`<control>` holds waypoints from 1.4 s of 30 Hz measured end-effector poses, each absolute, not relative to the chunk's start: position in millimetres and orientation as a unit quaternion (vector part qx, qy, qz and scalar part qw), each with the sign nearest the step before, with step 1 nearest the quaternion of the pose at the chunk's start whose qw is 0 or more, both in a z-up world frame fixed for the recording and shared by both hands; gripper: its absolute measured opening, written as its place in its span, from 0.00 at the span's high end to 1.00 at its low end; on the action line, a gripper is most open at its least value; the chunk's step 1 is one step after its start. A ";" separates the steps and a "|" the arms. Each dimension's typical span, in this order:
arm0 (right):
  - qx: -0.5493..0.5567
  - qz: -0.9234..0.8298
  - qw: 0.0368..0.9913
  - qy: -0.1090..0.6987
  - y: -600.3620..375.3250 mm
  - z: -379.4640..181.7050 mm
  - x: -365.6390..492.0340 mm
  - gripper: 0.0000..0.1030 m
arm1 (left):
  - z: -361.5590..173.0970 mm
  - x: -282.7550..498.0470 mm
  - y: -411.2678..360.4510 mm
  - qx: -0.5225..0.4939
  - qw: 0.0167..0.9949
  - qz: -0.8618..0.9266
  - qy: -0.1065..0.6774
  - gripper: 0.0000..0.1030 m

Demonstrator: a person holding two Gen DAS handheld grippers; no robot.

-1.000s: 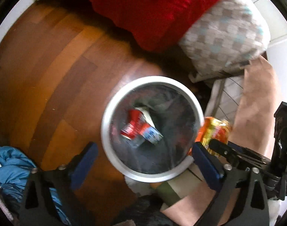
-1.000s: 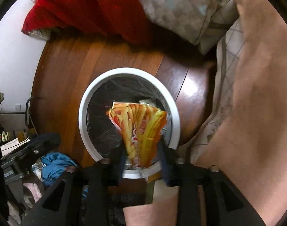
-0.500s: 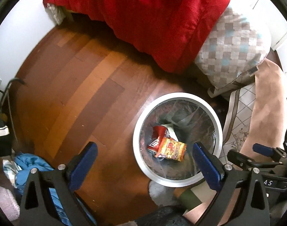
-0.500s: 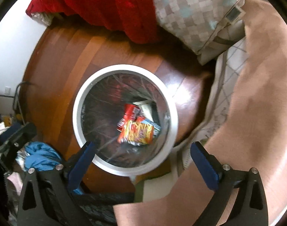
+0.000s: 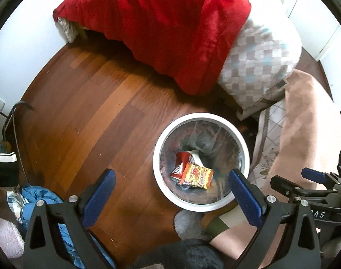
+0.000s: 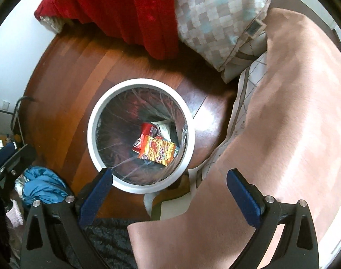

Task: Collect trash
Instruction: 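Move both tools back from the bin toward the table, then grasp the yellow HAOMAO cigarette box with the left tool while the right tool grasps the red candy wrapper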

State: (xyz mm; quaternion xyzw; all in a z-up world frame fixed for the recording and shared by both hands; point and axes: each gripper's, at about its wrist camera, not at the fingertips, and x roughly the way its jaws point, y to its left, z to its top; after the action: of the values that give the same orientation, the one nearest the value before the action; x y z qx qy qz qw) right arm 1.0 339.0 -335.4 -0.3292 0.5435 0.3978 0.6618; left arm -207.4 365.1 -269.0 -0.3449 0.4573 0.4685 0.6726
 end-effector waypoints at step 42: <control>0.021 0.163 0.825 0.541 -143.3 -183.9 240.0 0.26 | -248.5 125.9 114.1 -0.197 0.777 0.272 0.532 0.01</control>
State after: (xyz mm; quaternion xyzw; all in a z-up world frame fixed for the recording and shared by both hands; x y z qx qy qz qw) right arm 240.0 -143.3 -183.9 0.0209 0.5409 0.1634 0.8248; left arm 125.9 114.1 -248.5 -0.1970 0.5319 0.2724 0.7772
